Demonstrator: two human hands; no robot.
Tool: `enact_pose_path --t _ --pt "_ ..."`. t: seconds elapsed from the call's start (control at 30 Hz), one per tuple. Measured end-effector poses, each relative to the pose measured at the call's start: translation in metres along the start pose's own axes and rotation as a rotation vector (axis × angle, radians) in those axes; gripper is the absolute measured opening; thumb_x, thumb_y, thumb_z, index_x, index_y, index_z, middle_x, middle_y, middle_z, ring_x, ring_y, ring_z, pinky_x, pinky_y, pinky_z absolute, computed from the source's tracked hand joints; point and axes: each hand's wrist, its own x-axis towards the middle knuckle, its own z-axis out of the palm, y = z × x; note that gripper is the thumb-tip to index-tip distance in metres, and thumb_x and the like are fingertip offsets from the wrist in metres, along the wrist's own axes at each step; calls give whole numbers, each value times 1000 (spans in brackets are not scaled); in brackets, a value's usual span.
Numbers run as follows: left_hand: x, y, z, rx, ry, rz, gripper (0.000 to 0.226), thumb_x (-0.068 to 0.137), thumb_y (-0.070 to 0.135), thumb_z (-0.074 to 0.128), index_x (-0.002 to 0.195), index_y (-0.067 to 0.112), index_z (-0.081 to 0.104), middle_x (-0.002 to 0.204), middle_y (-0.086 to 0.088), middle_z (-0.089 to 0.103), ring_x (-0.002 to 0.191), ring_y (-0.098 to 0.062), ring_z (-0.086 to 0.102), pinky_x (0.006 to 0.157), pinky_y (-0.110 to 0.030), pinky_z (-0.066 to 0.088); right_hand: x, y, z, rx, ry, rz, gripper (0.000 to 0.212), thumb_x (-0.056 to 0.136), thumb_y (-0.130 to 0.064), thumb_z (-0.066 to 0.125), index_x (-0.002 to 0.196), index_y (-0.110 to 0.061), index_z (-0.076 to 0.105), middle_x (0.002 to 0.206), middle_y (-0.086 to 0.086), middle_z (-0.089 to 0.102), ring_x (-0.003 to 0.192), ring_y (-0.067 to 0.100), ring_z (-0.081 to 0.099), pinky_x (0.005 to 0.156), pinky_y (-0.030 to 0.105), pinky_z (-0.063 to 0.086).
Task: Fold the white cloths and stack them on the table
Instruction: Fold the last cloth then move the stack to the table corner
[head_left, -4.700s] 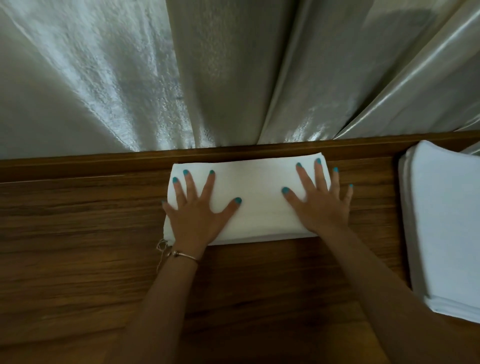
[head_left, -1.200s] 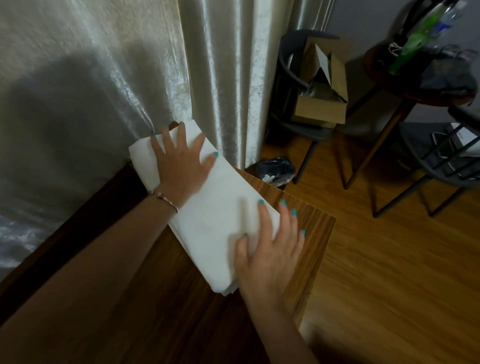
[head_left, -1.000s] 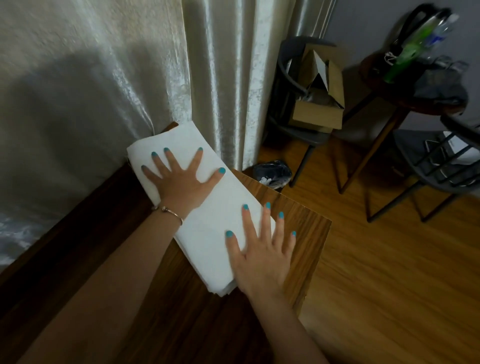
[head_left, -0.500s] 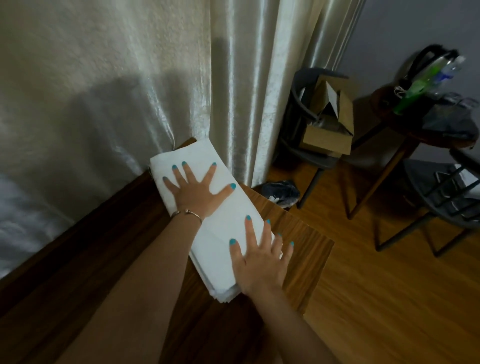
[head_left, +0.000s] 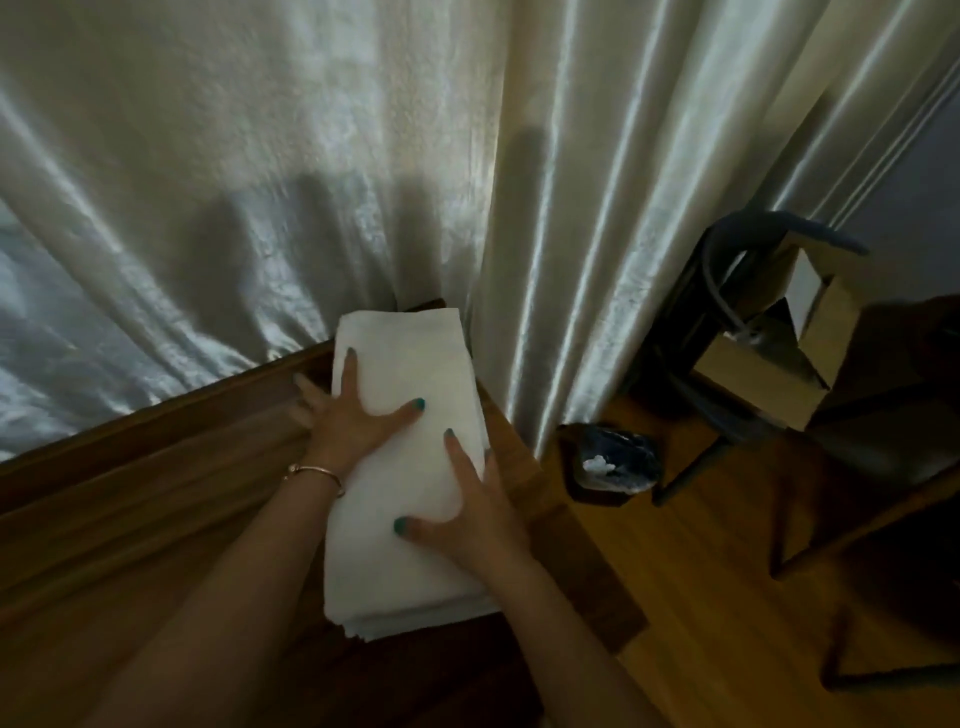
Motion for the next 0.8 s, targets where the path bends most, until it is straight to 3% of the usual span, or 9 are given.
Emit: enact_pose_path --t 0.1,0.17,0.37,0.63,0.8 --pt "-6 -12 4 -260 -11 -10 126 47 75 75 144 51 -1 153 3 28 124 -21 43 90 -29 39 7 6 5 70 -27 -69 112 55 -76 69 131 -71 -13 159 -12 -11 145 25 14 113 49 32" --pt "-8 -16 13 -414 56 -7 122 50 64 81 144 50 4 144 10 38 113 -10 45 86 -27 40 11 11 7 71 -18 -91 111 54 -78 68 130 -73 -13 158 -13 -9 145 26 14 112 50 33" --pt "-5 -16 23 -494 141 -40 119 52 59 84 143 51 8 123 20 39 112 -6 43 90 -27 41 20 18 -2 101 -77 -136 107 59 -71 71 129 -74 -11 157 -13 -3 144 26 16 111 49 34" --pt "-9 -3 36 -511 257 -133 117 57 58 81 146 45 5 137 9 47 114 -14 51 93 -30 44 47 30 -43 37 -224 -229 105 65 -67 72 137 -67 -4 157 -17 -1 144 22 15 111 40 27" --pt "-7 7 44 -537 289 -156 119 58 56 82 147 42 4 140 7 49 121 -17 52 97 -29 42 61 34 -64 -4 -254 -263 104 65 -64 74 137 -67 -2 157 -17 1 145 22 10 116 48 23"
